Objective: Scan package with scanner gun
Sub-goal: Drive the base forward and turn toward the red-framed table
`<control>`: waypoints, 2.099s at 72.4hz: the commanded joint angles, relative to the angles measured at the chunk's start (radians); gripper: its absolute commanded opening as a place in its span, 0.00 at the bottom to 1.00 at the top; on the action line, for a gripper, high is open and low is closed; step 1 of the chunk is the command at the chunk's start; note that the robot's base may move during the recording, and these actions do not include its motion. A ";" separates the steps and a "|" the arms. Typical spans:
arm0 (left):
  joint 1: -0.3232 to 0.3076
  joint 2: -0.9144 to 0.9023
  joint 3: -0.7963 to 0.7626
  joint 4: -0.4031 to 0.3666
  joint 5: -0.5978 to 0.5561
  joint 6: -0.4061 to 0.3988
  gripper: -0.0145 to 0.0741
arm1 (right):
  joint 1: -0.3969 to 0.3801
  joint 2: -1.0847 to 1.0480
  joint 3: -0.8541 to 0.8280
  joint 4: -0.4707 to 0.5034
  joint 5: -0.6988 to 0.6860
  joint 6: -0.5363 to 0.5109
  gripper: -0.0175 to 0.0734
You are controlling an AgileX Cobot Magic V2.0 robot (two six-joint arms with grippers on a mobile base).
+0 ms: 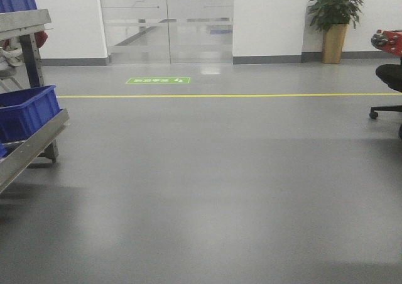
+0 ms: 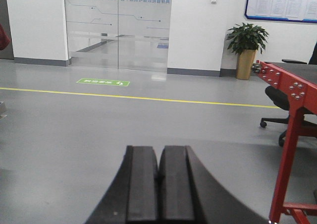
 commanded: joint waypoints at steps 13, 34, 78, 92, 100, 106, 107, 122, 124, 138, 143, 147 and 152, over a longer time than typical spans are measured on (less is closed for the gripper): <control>-0.006 -0.003 -0.002 -0.004 -0.019 0.001 0.04 | -0.001 -0.003 -0.001 0.003 -0.021 0.000 0.01; -0.006 -0.003 -0.002 -0.004 -0.019 0.001 0.04 | -0.001 -0.003 -0.001 0.003 -0.021 0.000 0.01; -0.006 -0.003 -0.002 -0.004 -0.019 0.001 0.04 | -0.001 -0.003 -0.001 0.003 -0.021 0.000 0.01; -0.006 -0.003 -0.002 -0.004 -0.019 0.001 0.04 | -0.001 -0.003 -0.001 0.003 -0.021 0.000 0.01; -0.006 -0.003 -0.002 -0.004 -0.019 0.001 0.04 | -0.001 -0.003 -0.001 0.003 -0.021 0.000 0.01; -0.006 -0.003 -0.002 -0.004 -0.019 0.001 0.04 | -0.001 -0.003 -0.001 0.003 -0.021 0.000 0.01; -0.006 -0.003 -0.002 -0.004 -0.019 0.001 0.04 | -0.001 -0.003 -0.001 0.003 -0.021 0.000 0.01; -0.006 -0.003 -0.002 -0.004 -0.019 0.001 0.04 | -0.001 -0.003 -0.001 0.003 -0.021 0.000 0.01; -0.006 -0.003 -0.002 -0.004 -0.019 0.001 0.04 | -0.001 -0.003 -0.001 0.003 -0.021 0.000 0.01; -0.006 -0.003 -0.002 -0.004 -0.019 0.001 0.04 | -0.001 -0.003 -0.001 0.003 -0.021 0.000 0.01; -0.006 -0.003 -0.002 -0.004 -0.019 0.001 0.04 | -0.001 -0.003 -0.001 0.003 -0.021 0.000 0.01; -0.006 -0.003 -0.002 -0.004 -0.019 0.001 0.04 | -0.001 -0.003 -0.001 0.003 -0.021 0.000 0.01; -0.006 -0.003 -0.002 -0.004 -0.019 0.001 0.04 | -0.001 -0.003 -0.001 0.003 -0.021 0.000 0.01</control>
